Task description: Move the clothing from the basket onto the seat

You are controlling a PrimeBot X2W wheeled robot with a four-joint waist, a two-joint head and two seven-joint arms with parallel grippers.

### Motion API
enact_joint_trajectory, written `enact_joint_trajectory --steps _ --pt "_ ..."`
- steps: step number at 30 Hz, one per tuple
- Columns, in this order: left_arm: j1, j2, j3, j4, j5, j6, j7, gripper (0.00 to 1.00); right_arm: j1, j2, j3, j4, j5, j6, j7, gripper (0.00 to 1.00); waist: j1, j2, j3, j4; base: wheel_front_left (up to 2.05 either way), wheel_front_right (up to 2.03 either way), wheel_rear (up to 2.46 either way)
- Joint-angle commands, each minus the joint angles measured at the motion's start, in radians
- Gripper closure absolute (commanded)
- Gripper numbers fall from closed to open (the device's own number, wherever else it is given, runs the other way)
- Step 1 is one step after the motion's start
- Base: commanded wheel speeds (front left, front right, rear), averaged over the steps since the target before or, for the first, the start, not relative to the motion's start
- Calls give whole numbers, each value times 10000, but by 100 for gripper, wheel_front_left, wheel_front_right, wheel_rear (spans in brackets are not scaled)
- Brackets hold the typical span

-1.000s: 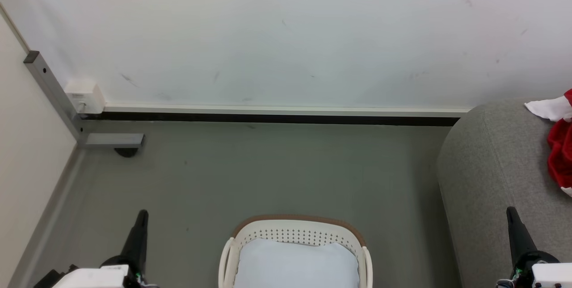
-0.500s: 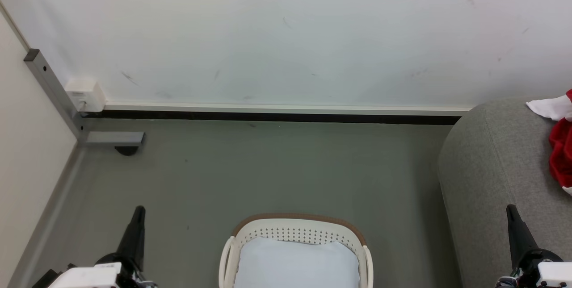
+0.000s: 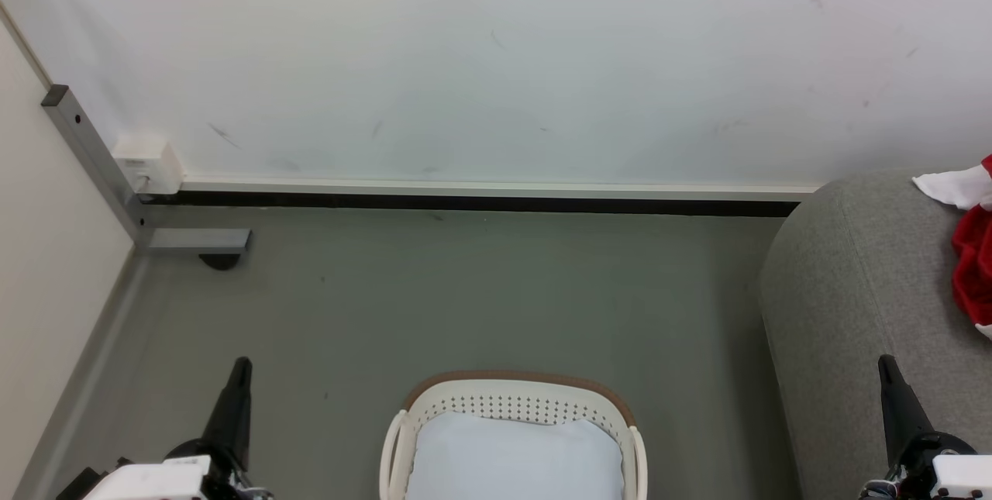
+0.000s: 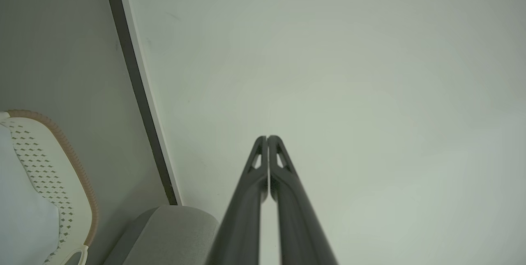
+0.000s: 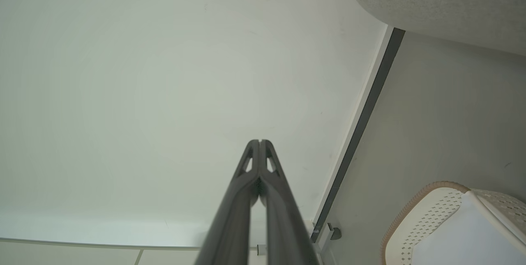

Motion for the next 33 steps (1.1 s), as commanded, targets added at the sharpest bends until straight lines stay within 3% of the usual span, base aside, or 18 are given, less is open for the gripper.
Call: enact_joint_trajectory --steps 1,33 --pt "-88 19 22 -36 -130 -43 48 100 -127 -80 -39 -57 9 -21 33 100 -1 0 0 0 0 0 0" --pt "-87 20 20 -37 -133 -43 46 100 -127 -80 -37 -57 10 -21 32 100 -1 0 0 0 0 0 0"
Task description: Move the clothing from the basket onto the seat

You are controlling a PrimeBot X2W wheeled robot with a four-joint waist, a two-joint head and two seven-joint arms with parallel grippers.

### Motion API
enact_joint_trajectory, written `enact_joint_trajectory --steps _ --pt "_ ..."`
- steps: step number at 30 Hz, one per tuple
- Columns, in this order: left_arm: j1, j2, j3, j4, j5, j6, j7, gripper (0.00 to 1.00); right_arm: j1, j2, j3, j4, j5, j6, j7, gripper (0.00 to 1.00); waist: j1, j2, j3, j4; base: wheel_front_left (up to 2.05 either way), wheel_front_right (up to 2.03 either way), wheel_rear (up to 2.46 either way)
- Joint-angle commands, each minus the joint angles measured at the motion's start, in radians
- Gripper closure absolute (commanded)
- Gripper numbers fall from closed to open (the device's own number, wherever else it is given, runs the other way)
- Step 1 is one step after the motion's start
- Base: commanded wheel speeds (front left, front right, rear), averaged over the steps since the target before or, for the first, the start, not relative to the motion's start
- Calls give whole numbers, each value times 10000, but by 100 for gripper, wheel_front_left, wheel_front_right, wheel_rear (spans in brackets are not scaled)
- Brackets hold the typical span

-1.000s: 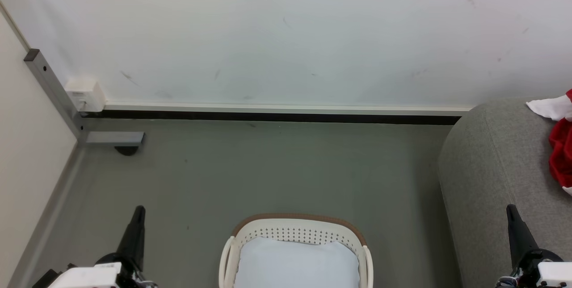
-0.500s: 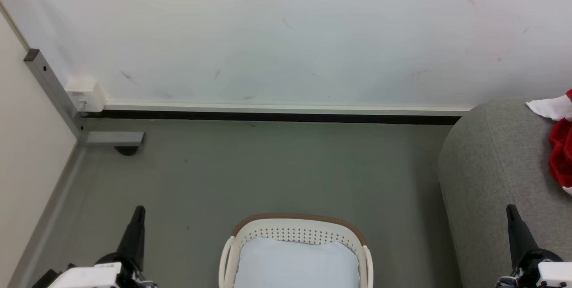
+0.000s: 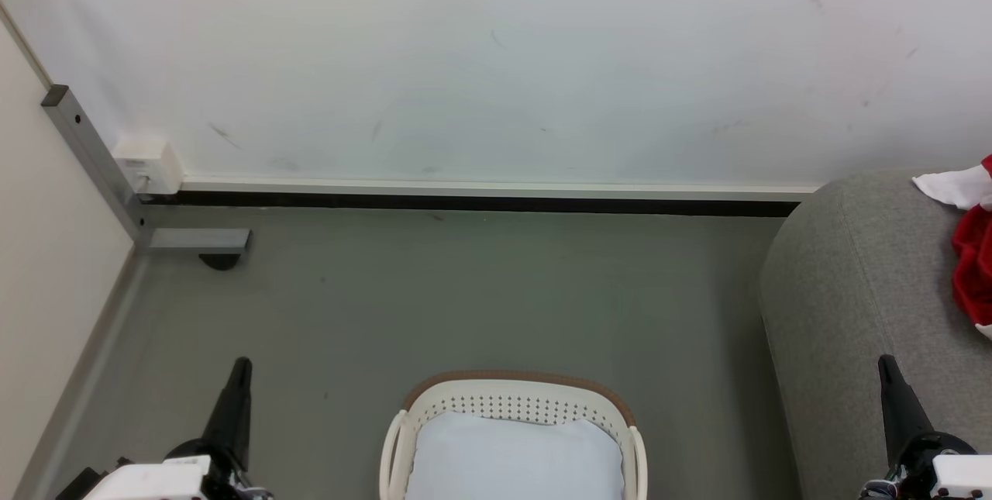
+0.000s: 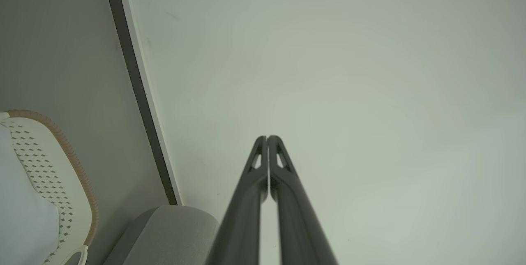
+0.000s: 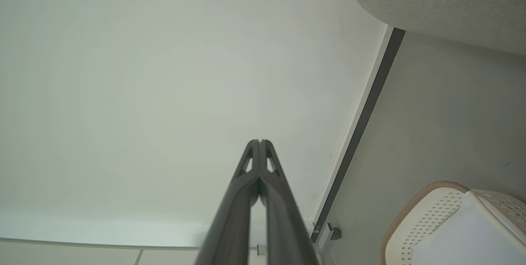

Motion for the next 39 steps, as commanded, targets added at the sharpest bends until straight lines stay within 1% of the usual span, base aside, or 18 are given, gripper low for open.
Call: enact_joint_trajectory --steps 1,39 --pt "-86 22 20 -35 -133 -43 46 100 -126 -78 -37 -57 10 -21 32 100 0 0 0 0 0 0 0" --pt "-86 22 18 -36 -134 -43 45 100 -125 -79 -36 -56 11 -21 30 100 0 0 0 0 0 0 0"
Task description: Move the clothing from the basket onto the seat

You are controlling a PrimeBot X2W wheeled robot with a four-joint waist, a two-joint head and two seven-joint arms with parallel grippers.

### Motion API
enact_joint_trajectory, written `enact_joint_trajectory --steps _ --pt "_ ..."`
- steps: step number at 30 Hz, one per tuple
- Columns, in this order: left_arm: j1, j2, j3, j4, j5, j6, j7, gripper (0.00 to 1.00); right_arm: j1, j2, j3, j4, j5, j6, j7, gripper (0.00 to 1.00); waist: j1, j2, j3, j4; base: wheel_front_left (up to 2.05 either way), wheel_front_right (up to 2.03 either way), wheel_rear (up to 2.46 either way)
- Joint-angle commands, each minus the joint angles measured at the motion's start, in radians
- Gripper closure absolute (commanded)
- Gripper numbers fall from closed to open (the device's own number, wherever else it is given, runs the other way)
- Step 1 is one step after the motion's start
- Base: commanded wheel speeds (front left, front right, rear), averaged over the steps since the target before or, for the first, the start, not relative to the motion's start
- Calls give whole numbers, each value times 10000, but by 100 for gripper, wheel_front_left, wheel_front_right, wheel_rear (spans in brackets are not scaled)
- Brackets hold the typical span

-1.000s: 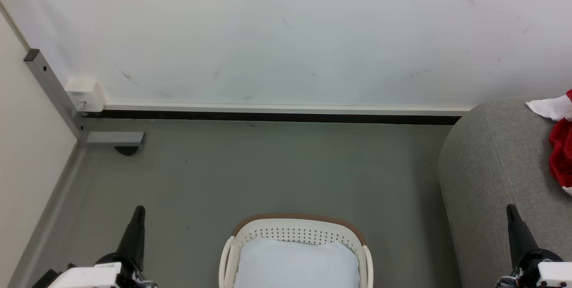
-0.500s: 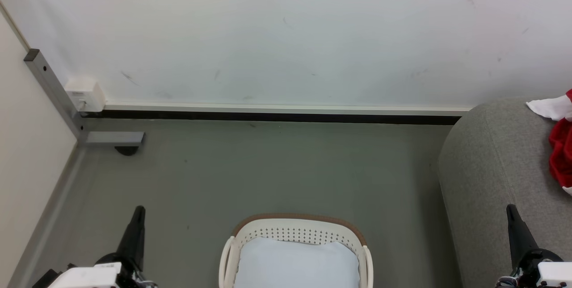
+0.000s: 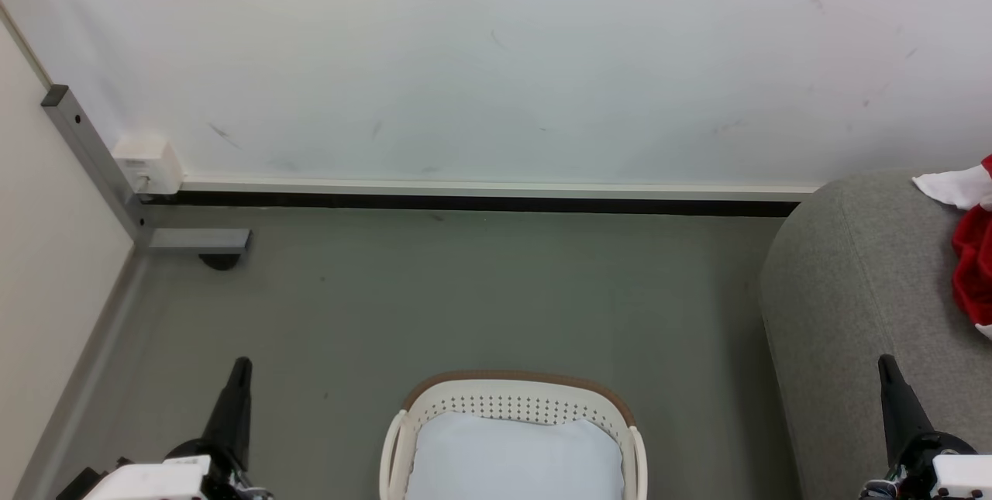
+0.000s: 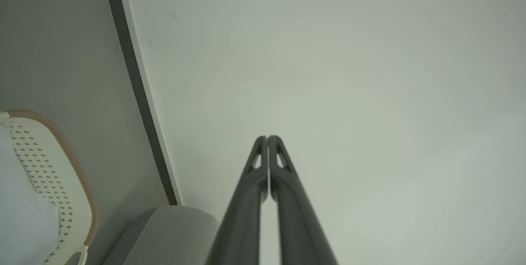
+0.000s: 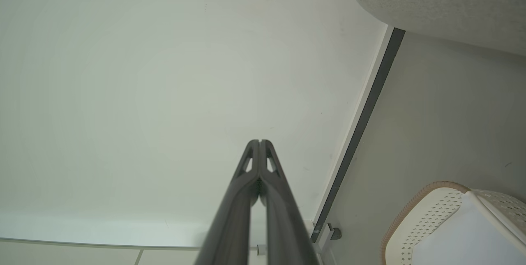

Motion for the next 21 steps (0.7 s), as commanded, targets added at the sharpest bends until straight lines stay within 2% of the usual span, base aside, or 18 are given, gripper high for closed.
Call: enact_joint_trajectory --steps 1,21 --pt "-86 22 18 -34 -134 -43 45 100 -124 -79 -36 -54 11 -21 30 100 0 0 0 0 0 0 0" --pt "-85 22 17 -35 -135 -43 44 100 -125 -79 -36 -54 11 -21 30 100 0 0 0 0 0 0 0"
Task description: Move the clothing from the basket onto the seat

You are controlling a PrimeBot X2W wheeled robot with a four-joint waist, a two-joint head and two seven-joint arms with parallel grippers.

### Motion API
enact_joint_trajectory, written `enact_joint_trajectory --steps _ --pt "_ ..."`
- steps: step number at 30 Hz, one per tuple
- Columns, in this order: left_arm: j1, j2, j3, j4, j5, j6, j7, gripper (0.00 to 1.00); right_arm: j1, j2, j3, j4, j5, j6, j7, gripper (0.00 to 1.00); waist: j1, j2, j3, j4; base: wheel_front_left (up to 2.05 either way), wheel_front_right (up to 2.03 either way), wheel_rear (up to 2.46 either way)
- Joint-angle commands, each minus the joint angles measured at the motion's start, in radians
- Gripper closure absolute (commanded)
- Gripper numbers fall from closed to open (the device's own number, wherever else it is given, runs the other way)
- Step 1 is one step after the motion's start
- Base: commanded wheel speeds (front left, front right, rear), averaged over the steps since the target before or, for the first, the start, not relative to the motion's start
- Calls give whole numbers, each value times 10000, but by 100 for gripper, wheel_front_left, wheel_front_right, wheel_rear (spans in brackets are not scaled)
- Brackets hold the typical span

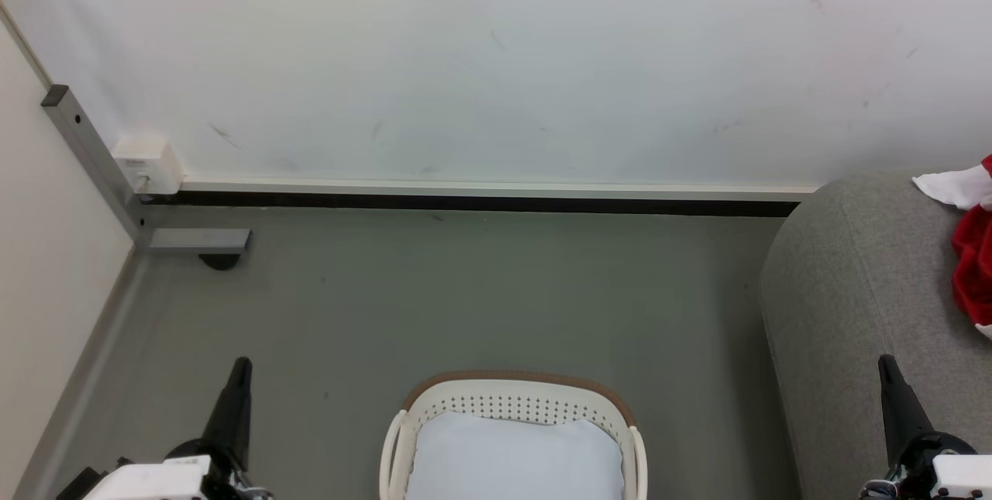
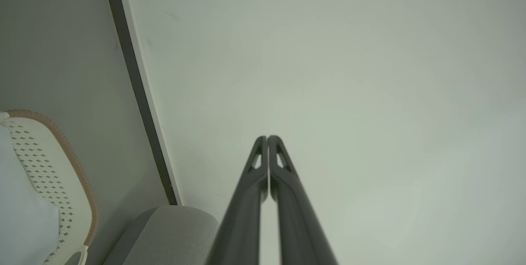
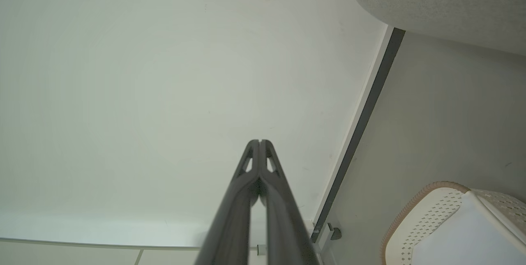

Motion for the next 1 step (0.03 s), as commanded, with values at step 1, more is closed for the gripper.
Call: enact_joint_trajectory --steps 1 --pt "-85 22 17 -35 -135 -43 44 100 -125 -79 -36 -54 11 -21 30 100 0 0 0 0 0 0 0"
